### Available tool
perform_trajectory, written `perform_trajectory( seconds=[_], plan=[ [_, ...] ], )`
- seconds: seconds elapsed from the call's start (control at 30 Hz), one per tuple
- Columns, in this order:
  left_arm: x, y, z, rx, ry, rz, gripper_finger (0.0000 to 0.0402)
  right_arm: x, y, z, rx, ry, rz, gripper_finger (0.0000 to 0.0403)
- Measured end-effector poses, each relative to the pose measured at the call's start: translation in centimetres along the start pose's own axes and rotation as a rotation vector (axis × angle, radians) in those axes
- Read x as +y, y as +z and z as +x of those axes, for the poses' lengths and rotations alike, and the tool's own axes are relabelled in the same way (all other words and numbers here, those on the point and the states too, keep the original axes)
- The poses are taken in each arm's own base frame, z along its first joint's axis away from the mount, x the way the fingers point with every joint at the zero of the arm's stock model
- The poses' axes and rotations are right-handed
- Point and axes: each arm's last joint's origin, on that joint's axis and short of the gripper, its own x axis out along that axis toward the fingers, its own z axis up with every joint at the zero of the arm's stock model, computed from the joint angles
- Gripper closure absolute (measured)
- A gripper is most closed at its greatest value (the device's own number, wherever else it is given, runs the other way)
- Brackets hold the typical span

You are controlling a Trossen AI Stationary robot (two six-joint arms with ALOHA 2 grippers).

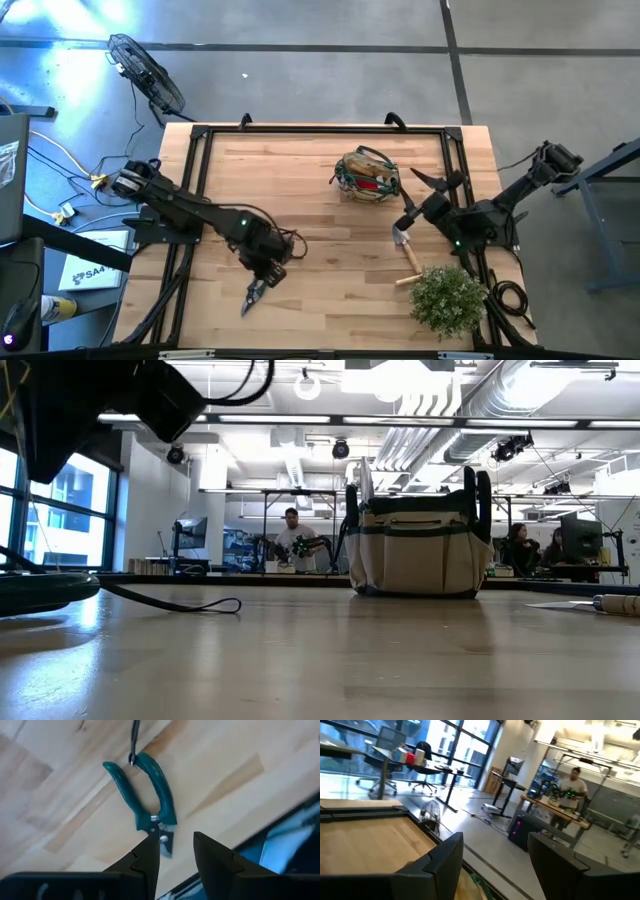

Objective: Pick & Place Garden tools in Gardening bag
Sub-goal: Put the green shear scissors into the light brown gardening bag

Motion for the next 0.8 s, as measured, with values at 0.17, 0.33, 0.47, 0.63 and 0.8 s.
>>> perform_trajectory(
  seconds=[0.17, 0.33, 0.47, 0.63, 0.8],
  plan=[
    [-0.5, -1.4, 0.6, -0.092, 0.033, -0.183, 0.0288, 0.2, -0.4, 0.4, 0.011, -0.013, -0.062, 0.0190],
    [-0.7, -2.8, 1.1, -0.205, 0.050, -0.320, 0.0288, 0.6, -0.6, 0.3, 0.002, 0.007, -0.119, 0.0190],
    [-0.6, -3.5, 1.6, -0.235, 0.090, -0.377, 0.0288, 0.6, -0.7, 0.3, -0.007, 0.018, -0.128, 0.0190],
    [-0.1, -3.4, 3.3, -0.204, 0.229, -0.423, 0.0288, 0.8, -1.0, 0.3, 0.006, 0.014, -0.162, 0.0190],
    [-0.6, -2.9, 4.6, -0.206, 0.229, -0.359, 0.0288, 1.1, -1.4, 0.3, 0.012, 0.020, -0.178, 0.0190]
  ],
)
